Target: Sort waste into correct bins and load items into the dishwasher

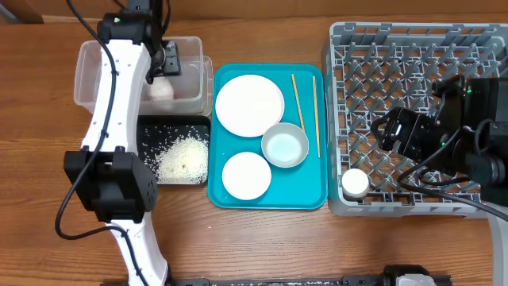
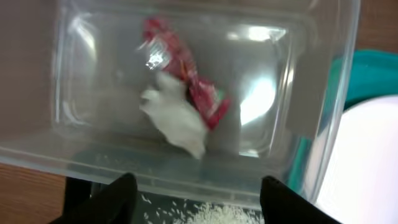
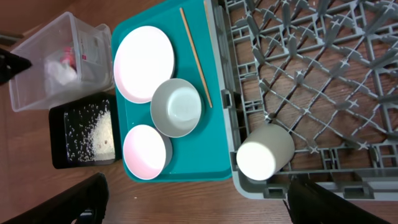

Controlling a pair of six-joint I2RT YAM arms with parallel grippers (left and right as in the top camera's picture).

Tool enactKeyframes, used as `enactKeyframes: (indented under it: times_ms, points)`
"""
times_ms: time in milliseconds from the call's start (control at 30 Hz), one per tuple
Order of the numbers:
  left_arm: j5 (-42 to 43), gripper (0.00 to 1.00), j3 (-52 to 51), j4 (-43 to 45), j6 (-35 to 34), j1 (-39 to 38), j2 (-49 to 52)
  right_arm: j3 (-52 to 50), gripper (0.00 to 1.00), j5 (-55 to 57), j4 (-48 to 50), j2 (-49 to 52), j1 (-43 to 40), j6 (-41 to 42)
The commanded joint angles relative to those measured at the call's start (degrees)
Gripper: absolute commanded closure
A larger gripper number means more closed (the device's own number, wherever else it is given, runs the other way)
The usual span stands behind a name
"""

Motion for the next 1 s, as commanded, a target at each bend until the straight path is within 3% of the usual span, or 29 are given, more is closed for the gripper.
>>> enactKeyframes:
  times_ms: [0,267,433,633,800,967]
  points:
    - [5.09,0.32,2.93,-2.43,2.71,-0.87,-3.26,0.57,0.05,-0.09,0.04,-0.31,0.22,-0.35]
    - [11.32,0.29,6.25,-11.65,1.81,-1.27,-13.94,0.57,0.05,-0.09,-0.17,-0.31,0.22,-0.35]
    - [10.75,0.43,6.25,-18.4,2.47,-2.8,-19.87,0.57,0.05,-0.07,0.72,-0.31,0.22,-1.33]
    - [9.57,0.4,6.08,-23.39,1.27,-6.14,-26.84,0.28,0.05,-0.33,0.92,-0.31,0.24,-1.64]
    - [9.62,0.36,4.83,-26.62,-0.94,-10.69,-28.74,-2.21,0.15,-3.34,0.92,-0.31,0.28,-1.64]
    - [11.32,0.35,-0.07,-26.38,-3.19,-15.69,-28.89,-6.84,0.15,-2.38,1.64,-0.31,0.28,-1.66]
